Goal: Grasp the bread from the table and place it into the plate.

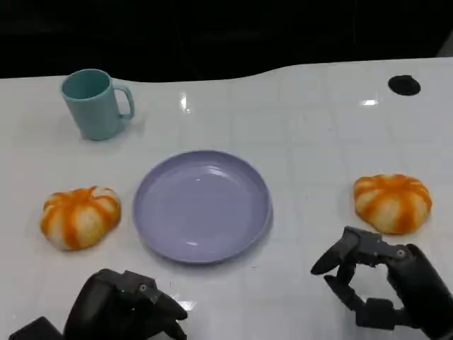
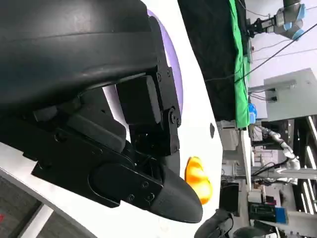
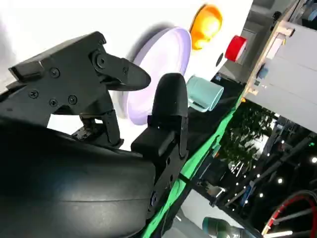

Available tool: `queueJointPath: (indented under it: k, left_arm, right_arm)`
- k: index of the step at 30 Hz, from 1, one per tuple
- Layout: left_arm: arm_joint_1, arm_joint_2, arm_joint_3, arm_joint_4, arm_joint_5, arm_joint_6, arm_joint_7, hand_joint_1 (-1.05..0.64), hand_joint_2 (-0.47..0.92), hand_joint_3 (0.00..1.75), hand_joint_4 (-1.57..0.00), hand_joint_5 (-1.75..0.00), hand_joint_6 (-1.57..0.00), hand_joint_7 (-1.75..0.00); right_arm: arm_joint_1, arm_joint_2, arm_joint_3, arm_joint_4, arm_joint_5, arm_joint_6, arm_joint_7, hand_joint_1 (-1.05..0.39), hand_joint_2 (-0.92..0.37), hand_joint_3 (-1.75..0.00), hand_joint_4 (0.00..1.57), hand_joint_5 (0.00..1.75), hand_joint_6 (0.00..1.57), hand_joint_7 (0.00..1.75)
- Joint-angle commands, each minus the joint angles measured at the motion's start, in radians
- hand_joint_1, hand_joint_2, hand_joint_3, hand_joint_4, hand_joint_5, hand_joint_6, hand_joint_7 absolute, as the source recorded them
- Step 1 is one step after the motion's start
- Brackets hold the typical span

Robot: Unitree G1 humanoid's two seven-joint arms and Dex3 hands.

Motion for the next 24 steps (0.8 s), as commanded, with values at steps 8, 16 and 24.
queueJointPath:
  k: [8, 16, 24]
  left_arm:
    - [-0.005, 0.017, 0.002, 0.004, 0.004, -0.003, 0.002, -1.05, 0.92, 0.01, -1.41, -0.72, -1.56, -0.24]
    - [-0.007, 0.017, 0.001, 0.002, 0.003, 0.007, 0.003, -1.05, 0.92, 0.01, -1.41, -0.72, -1.57, -0.24]
    - [-0.004, 0.018, -0.001, -0.003, 0.008, 0.007, 0.008, -1.05, 0.92, 0.01, -1.41, -0.72, -1.57, -0.24]
  right_arm:
    - [-0.065, -0.093, -0.064, -0.031, -0.259, 0.043, -0.160, -0.20, -0.73, -0.40, 0.43, 0.70, 0.64, 0.19]
    - [-0.075, -0.177, -0.056, -0.148, -0.594, 0.200, -0.332, -0.38, -0.85, -0.06, 0.29, 0.38, 0.55, 0.00]
    - [-0.068, -0.233, -0.001, -0.275, -0.847, 0.450, -0.346, -0.52, -0.87, -0.01, 0.00, 0.47, 0.34, 0.00]
